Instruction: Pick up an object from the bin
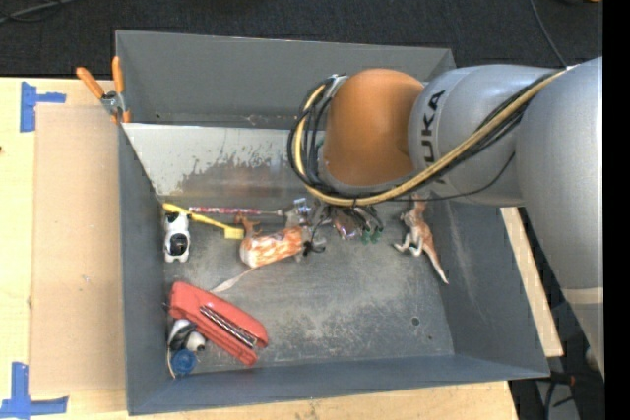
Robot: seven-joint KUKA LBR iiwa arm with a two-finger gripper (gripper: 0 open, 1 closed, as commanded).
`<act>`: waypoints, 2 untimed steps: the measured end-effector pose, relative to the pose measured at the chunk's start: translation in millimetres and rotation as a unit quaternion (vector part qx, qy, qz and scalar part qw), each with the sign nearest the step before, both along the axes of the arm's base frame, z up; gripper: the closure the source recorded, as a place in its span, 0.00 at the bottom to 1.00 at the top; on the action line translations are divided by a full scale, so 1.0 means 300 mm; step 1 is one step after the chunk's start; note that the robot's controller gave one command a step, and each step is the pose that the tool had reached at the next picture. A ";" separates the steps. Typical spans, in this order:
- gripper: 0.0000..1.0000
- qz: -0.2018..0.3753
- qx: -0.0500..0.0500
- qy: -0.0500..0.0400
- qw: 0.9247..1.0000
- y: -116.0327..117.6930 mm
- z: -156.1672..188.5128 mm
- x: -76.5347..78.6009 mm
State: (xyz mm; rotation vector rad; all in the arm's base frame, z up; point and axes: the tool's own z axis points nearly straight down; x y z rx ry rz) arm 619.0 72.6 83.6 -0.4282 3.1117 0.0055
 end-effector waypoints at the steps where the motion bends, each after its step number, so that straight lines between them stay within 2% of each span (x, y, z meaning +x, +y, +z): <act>1: 1.00 -0.006 0.001 0.001 1.000 -0.007 0.225 -0.031; 2: 1.00 0.043 0.000 0.003 0.999 -0.015 0.531 -0.002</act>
Offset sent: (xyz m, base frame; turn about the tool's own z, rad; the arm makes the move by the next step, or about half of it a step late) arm 0.0033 -0.0075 0.1918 -0.1415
